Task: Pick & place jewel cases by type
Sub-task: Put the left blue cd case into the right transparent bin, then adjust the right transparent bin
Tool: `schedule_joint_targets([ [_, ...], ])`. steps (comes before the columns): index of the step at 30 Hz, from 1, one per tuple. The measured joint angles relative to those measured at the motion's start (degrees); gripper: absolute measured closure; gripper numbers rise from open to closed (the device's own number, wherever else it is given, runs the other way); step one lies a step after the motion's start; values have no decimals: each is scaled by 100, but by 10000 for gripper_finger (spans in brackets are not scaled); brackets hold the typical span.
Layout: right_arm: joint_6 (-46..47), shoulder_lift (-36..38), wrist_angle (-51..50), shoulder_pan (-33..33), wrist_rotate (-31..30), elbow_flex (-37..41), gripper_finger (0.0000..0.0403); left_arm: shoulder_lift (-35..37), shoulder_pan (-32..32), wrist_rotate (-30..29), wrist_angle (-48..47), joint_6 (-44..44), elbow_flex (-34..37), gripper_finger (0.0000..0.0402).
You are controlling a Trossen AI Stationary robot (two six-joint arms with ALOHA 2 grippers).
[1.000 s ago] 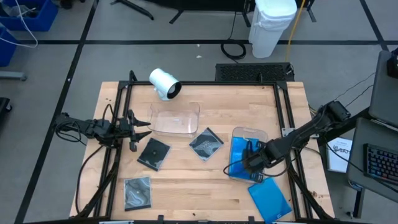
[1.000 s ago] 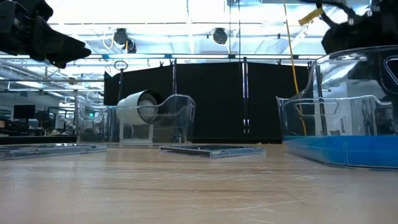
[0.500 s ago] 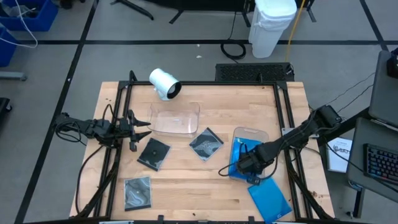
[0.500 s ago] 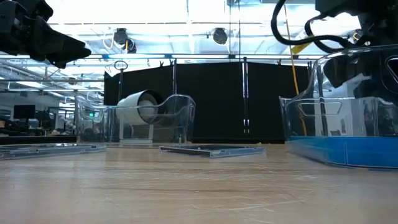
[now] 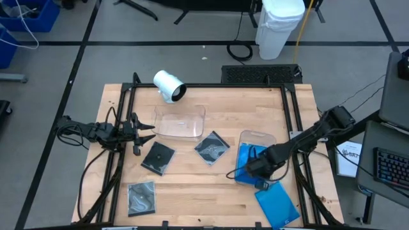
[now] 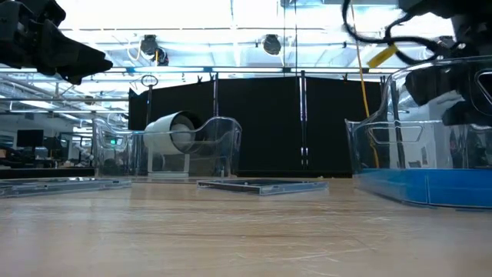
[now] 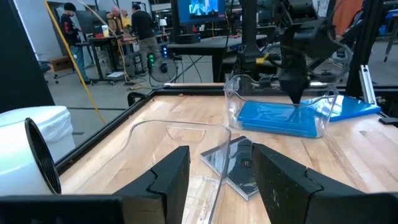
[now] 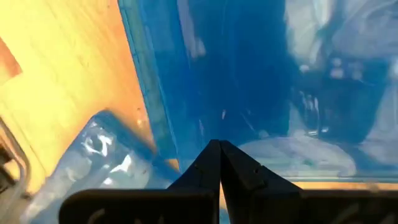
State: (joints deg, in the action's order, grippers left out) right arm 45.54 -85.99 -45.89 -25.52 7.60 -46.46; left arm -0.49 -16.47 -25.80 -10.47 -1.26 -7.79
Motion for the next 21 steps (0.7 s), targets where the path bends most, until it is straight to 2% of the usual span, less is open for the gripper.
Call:
schedule_joint_targets([
  [8, -141, 1215, 502, -159, -1222, 21, 403, 0, 0, 0, 4, 0, 0, 222],
  [14, -761, 1749, 1517, -405, -1612, 13, 403, 1, 0, 0, 6, 0, 0, 222],
  [21, -1027, 1478, 3245, -810, -1296, 7, 403, 0, 0, 0, 4, 0, 0, 222],
])
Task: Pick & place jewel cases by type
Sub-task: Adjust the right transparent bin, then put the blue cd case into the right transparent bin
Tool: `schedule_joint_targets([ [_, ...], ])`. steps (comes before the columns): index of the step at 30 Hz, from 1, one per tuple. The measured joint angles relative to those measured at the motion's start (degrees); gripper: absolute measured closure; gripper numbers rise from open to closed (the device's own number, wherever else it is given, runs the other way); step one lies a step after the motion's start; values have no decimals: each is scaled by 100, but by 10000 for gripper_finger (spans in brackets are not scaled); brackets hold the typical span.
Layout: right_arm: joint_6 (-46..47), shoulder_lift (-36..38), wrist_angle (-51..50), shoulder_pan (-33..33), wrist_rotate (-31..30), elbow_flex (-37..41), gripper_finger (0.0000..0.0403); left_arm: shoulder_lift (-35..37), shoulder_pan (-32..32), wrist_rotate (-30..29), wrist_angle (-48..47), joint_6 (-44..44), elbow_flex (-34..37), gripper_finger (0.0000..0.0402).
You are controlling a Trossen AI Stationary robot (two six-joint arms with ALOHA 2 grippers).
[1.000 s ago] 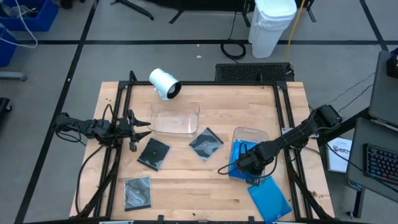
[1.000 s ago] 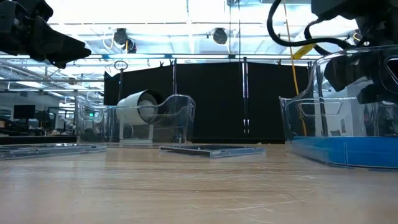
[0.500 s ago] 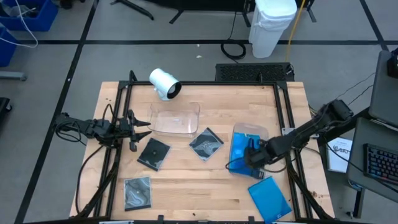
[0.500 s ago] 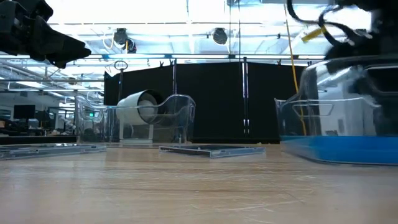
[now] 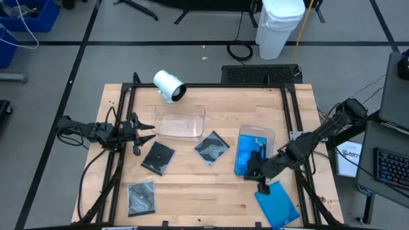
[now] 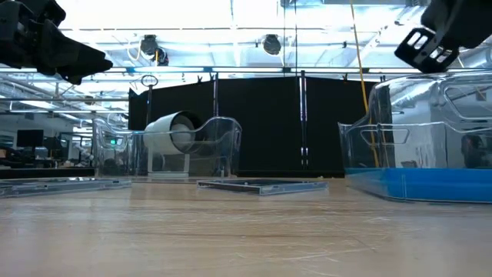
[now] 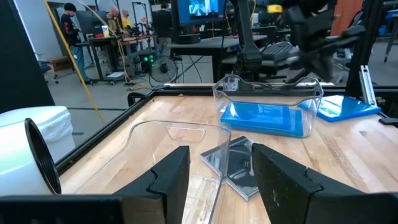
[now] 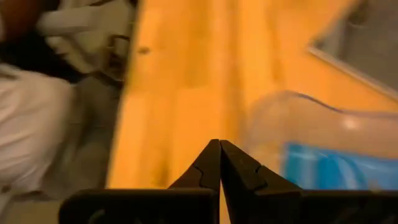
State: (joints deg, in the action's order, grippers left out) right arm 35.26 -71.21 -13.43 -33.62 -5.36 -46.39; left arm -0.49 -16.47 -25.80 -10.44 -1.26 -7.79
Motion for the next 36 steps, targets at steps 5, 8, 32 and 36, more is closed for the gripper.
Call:
schedule_joint_targets([
  [5, 50, -606, 724, -267, 734, 0, 403, 0, 0, 0, 0, 0, 0, 222],
  [8, 370, -904, 534, -351, 858, -1, 403, 0, 0, 0, 0, 0, 0, 222],
  [32, 339, -197, -1203, -539, -928, 15, 403, 1, 0, 24, 37, 0, 0, 222],
  [36, 60, -42, -297, -800, -390, 2, 403, 0, 0, 24, 37, 0, 0, 222],
])
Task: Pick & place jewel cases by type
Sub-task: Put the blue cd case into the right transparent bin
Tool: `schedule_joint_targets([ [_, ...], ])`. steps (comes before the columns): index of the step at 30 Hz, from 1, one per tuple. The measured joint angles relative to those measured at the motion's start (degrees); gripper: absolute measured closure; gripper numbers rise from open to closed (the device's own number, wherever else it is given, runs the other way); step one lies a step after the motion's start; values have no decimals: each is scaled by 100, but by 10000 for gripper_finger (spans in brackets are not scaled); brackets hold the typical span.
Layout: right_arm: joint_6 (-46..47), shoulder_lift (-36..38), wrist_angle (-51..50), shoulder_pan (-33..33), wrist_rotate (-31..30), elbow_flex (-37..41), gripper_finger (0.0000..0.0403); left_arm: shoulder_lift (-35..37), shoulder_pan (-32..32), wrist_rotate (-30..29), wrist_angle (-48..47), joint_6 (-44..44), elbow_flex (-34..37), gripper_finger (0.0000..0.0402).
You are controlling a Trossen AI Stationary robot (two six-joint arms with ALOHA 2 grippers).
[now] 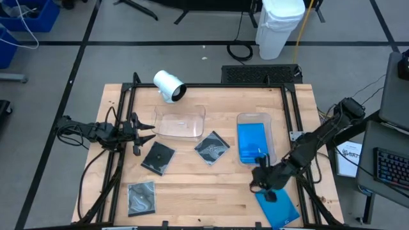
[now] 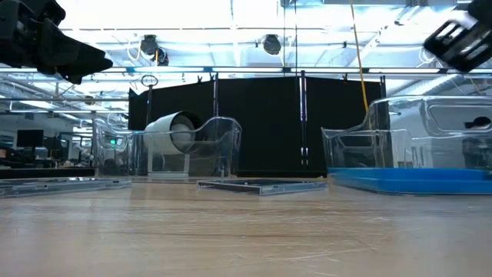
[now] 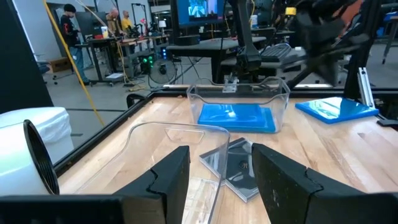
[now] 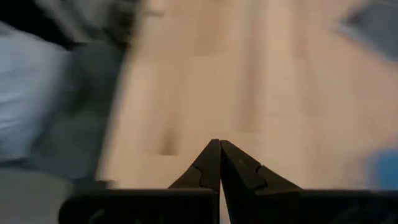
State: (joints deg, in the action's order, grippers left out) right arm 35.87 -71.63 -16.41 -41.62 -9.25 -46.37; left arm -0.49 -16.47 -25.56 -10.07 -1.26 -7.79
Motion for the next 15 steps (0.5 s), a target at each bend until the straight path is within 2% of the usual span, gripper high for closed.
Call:
schedule_joint_targets([
  [3, 161, 1, 407, -306, 347, -4, 403, 1, 0, 0, 4, 0, 0, 222],
  [5, 632, -51, 356, -537, 274, -7, 403, 0, 0, 0, 4, 0, 0, 222],
  [12, 3590, -409, -739, -1416, 202, -7, 403, 2, 0, 0, 5, 0, 0, 222],
  [15, 4371, -531, -750, -1728, 194, -7, 403, 1, 0, 0, 6, 0, 0, 222],
])
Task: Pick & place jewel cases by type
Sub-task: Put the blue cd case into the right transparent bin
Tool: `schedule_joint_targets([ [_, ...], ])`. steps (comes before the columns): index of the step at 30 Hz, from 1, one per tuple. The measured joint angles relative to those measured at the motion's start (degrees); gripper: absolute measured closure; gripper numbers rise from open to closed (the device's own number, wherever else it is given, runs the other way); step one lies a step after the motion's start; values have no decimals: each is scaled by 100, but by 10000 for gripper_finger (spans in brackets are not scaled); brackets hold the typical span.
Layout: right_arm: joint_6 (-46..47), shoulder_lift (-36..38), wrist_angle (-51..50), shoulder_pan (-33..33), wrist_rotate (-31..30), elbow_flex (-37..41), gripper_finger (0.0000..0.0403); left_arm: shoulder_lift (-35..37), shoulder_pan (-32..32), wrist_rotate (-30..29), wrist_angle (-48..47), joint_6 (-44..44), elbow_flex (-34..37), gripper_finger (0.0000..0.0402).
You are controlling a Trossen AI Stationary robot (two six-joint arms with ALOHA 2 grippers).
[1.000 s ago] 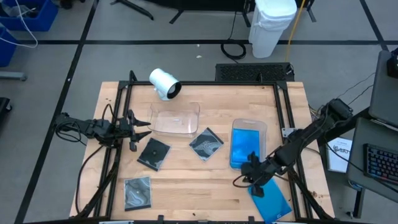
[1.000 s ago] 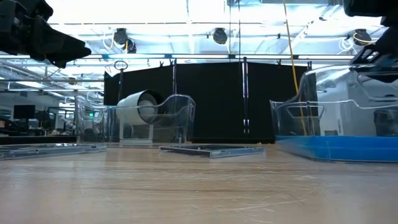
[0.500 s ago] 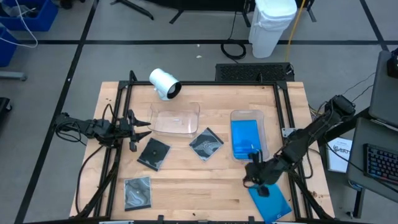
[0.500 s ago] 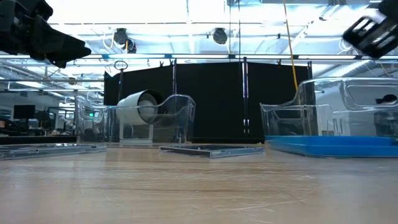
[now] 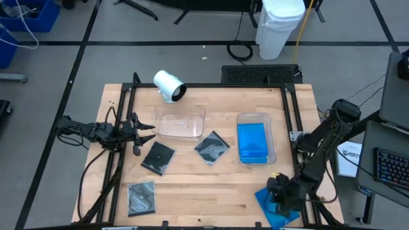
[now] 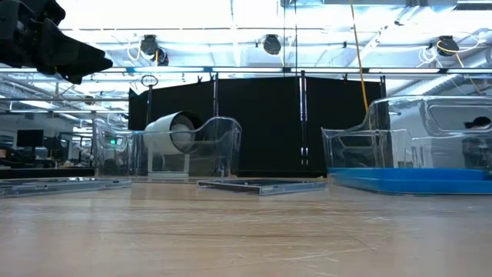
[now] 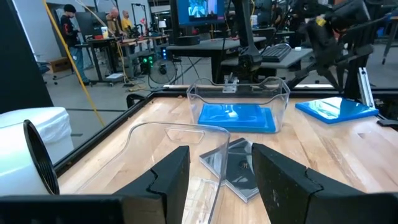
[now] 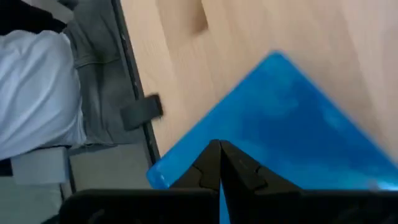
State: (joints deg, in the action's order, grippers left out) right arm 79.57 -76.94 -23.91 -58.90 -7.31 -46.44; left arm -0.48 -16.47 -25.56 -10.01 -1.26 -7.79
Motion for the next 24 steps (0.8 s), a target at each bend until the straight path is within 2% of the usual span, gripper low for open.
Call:
schedule_joint_targets([
  [6, 1145, -379, -339, -394, 36, -2, 403, -1, 0, 0, -1, 0, 0, 222],
  [14, 1993, -1013, -353, -415, 852, -3, 403, 0, 0, 0, 0, 0, 0, 222],
  [19, 1814, -1116, -171, -300, 850, -13, 403, 0, 0, 0, 0, 0, 0, 222],
  [24, 695, -1129, 8, 21, 478, -12, 403, 0, 0, 0, 5, 0, 0, 222],
])
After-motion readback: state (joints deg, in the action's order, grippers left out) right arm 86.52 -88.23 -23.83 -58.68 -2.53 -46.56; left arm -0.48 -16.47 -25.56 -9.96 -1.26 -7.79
